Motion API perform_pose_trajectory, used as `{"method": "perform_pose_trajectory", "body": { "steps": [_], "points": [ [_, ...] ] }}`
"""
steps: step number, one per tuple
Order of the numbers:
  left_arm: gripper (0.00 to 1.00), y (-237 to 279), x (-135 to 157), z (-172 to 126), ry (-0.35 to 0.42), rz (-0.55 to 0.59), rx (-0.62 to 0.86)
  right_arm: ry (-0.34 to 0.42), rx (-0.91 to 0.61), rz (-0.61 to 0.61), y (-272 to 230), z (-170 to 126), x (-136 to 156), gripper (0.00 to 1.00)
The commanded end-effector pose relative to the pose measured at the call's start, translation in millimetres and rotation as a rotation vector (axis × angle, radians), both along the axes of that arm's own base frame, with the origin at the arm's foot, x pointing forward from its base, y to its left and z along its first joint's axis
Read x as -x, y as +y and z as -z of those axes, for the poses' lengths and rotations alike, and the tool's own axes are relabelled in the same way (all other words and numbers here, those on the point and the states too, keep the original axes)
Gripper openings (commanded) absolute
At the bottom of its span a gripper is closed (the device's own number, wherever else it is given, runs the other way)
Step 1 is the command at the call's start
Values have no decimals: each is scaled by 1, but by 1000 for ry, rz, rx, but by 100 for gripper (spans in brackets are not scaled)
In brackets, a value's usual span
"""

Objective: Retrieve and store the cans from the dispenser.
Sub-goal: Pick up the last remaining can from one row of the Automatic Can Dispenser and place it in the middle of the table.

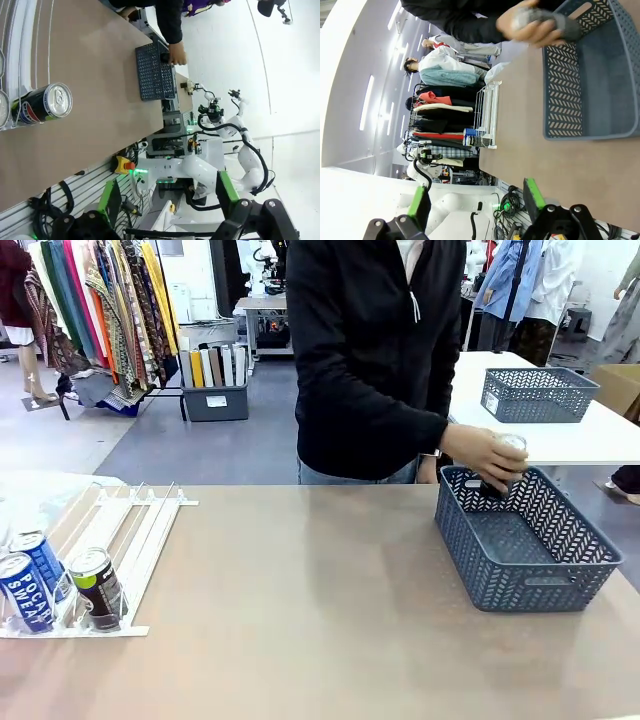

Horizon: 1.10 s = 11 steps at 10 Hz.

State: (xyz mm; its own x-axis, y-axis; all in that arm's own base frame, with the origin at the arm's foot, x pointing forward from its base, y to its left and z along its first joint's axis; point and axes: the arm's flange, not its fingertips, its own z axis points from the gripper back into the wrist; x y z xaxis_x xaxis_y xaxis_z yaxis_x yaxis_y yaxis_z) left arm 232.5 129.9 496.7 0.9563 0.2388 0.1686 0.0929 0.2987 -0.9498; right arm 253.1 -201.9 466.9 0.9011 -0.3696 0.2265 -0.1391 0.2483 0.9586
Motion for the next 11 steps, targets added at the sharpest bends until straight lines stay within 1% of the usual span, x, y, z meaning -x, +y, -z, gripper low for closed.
{"method": "perform_pose_trajectory", "body": {
  "steps": [1, 7, 8, 9, 10, 11],
  "points": [
    [100, 2, 2, 0, -27, 3, 11, -16, -13, -1, -1, -3, 0, 100],
    [100, 2, 2, 0, -27, 3, 11, -16, -13, -1, -1, -3, 0, 100],
    [100, 2, 3, 0, 0, -7, -1, -16, -13, -1, -1, -3, 0, 100],
    [100, -33, -13, -19, -9, 105, -278, -16, -13, -1, -1, -3, 0, 100],
    [100, -61, -30, -29, 21, 142, -595, -16, -13, -1, -1, -3, 0, 100],
    [100, -87, -42, -37, -13, 203, -883, -16, -13, -1, -1, -3, 0, 100]
  ]
}}
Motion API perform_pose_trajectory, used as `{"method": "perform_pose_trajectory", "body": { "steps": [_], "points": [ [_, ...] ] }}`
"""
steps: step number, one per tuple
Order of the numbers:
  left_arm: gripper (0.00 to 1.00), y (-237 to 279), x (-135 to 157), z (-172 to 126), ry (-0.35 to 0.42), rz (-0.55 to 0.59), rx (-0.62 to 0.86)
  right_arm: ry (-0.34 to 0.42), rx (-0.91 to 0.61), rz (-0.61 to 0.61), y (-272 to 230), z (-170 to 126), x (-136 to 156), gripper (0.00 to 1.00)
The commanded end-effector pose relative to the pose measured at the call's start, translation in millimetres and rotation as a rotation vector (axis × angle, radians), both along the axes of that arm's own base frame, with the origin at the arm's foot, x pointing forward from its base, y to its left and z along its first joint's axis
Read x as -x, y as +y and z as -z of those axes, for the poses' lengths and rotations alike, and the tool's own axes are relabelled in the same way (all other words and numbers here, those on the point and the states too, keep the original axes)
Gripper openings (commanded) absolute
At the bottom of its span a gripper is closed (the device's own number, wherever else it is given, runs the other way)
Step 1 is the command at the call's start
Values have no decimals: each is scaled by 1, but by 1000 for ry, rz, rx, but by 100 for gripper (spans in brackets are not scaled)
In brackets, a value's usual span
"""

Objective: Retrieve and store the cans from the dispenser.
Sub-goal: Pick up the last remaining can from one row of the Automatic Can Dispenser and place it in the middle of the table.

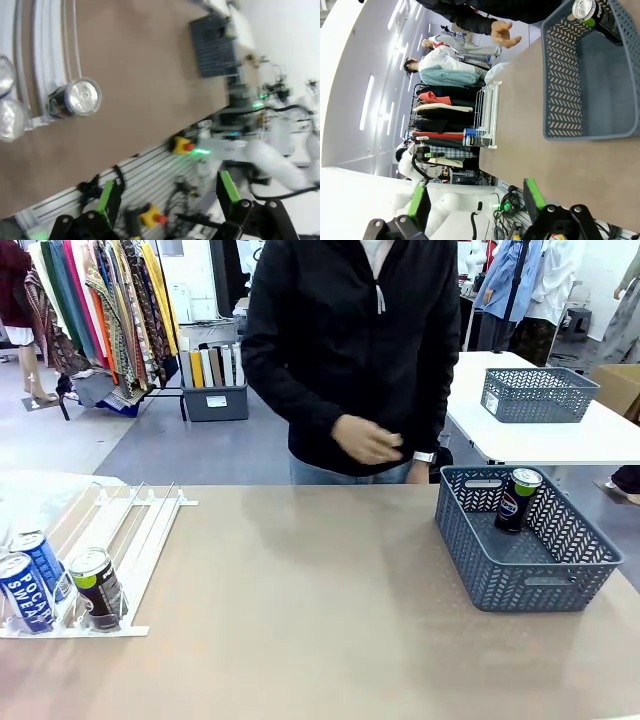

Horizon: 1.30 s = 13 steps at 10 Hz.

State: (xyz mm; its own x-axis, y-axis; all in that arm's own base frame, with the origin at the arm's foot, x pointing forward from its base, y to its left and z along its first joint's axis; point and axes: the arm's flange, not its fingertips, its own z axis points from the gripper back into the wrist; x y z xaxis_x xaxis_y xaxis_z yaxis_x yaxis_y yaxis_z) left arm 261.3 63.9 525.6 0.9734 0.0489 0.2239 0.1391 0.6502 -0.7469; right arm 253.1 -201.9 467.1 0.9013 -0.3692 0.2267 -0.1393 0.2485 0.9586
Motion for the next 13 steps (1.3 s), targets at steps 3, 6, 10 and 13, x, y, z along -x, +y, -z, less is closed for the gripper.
{"method": "perform_pose_trajectory", "body": {
  "steps": [3, 6, 10, 13],
  "points": [
    [100, -81, -37, -10, -184, 275, -830, -16, -13, -1, -1, -3, 0, 100],
    [100, -102, -61, -20, -171, 22, -784, -16, -13, -1, -1, -3, 0, 100],
    [100, -114, -53, -17, -186, 206, -819, -16, -13, -1, -1, -3, 0, 100],
    [100, -128, -81, 26, -96, 152, -791, -16, -13, -1, -1, -3, 0, 100]
  ]
}}
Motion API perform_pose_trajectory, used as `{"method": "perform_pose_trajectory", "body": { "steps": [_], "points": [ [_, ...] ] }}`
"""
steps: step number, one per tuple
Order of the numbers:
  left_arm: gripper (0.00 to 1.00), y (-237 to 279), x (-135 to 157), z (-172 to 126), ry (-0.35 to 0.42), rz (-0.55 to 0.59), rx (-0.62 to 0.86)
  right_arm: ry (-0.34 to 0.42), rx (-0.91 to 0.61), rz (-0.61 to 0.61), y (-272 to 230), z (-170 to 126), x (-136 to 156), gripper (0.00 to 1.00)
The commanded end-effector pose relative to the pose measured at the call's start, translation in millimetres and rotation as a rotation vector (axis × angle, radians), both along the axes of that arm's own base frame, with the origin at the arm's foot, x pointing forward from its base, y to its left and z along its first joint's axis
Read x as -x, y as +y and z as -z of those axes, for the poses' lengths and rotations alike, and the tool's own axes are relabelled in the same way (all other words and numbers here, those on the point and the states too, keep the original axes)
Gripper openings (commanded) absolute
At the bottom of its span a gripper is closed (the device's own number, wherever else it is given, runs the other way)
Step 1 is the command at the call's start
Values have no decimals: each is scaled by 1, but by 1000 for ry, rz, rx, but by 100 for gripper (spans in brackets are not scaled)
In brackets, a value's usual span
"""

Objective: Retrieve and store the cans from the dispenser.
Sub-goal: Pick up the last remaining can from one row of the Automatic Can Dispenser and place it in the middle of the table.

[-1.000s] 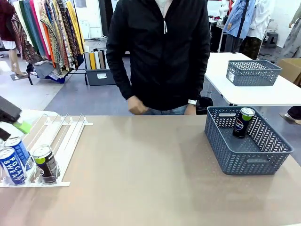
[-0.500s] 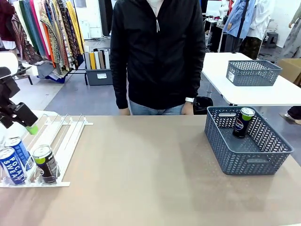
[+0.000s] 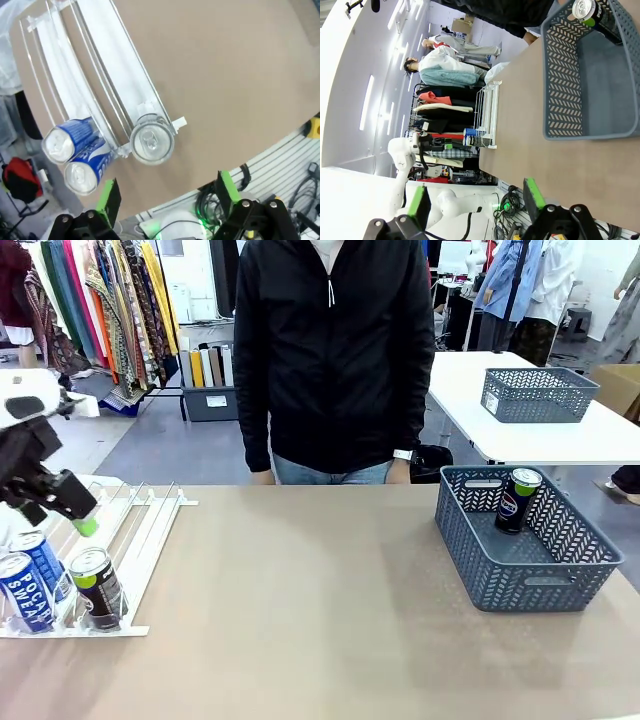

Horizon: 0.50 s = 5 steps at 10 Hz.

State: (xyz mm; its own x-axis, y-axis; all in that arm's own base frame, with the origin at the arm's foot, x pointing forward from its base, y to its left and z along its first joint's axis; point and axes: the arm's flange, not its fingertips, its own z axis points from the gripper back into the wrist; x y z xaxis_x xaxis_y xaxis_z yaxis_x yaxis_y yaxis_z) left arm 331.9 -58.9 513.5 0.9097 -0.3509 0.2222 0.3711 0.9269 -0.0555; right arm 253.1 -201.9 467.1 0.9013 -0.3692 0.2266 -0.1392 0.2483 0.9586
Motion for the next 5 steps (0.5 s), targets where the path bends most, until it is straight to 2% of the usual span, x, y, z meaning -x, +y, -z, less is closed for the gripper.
{"method": "perform_pose_trajectory", "body": {
  "steps": [1, 4, 5],
  "points": [
    [100, -7, -14, 28, 8, -117, -12, -16, -13, -1, -1, -3, 0, 100],
    [100, -10, -31, 75, 82, -216, -47, -16, -13, -1, -1, -3, 0, 100],
    [100, -11, -36, 92, 130, -224, -58, -16, -13, -1, -1, -3, 0, 100]
  ]
}}
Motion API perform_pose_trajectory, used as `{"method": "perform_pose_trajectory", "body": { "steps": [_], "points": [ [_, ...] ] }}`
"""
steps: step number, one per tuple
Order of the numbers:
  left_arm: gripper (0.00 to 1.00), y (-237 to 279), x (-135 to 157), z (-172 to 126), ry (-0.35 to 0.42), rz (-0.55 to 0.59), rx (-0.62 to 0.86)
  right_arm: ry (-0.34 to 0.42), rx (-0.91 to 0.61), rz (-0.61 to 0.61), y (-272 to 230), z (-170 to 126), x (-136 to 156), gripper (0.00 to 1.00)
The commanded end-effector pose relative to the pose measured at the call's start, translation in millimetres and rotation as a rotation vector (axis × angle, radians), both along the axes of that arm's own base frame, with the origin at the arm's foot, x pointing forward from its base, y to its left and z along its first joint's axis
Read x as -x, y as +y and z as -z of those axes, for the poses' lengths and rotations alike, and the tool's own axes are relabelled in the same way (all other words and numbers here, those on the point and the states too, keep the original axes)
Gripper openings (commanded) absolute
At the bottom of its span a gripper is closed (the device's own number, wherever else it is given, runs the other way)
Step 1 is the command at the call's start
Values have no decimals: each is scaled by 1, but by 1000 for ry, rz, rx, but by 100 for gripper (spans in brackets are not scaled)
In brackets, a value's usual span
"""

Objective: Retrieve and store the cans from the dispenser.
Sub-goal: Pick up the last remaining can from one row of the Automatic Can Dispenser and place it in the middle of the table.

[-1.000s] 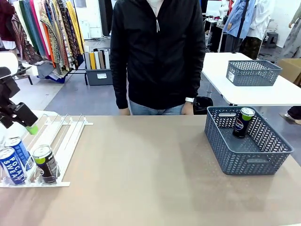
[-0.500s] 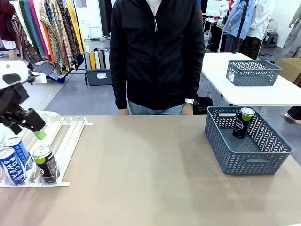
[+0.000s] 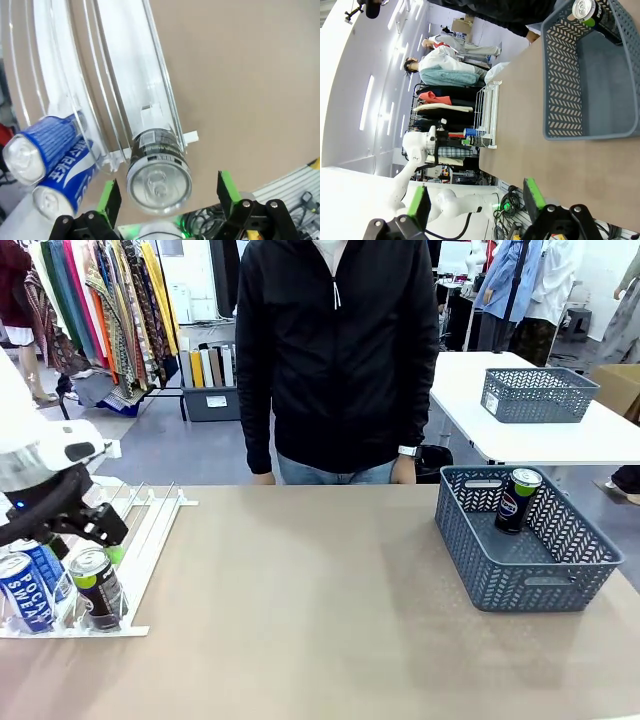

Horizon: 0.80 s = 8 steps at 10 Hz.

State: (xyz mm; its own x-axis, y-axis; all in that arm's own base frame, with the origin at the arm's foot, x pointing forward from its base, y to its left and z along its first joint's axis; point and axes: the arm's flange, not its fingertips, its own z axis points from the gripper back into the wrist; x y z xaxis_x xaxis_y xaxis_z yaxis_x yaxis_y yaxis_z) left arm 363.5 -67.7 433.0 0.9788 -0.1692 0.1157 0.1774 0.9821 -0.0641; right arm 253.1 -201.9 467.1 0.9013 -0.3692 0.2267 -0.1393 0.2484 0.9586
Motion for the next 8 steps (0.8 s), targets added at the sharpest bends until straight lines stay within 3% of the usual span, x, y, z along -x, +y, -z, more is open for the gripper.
{"method": "perform_pose_trajectory", "body": {
  "steps": [1, 3, 8],
  "points": [
    [100, -4, -9, 30, 60, -45, -48, -16, -13, -1, -1, -2, 0, 100],
    [100, -3, -15, 48, 71, -101, -63, -16, -13, -1, -1, -2, 0, 100],
    [100, -2, -15, 51, 56, -111, -62, -16, -13, -1, -1, -2, 0, 100]
  ]
}}
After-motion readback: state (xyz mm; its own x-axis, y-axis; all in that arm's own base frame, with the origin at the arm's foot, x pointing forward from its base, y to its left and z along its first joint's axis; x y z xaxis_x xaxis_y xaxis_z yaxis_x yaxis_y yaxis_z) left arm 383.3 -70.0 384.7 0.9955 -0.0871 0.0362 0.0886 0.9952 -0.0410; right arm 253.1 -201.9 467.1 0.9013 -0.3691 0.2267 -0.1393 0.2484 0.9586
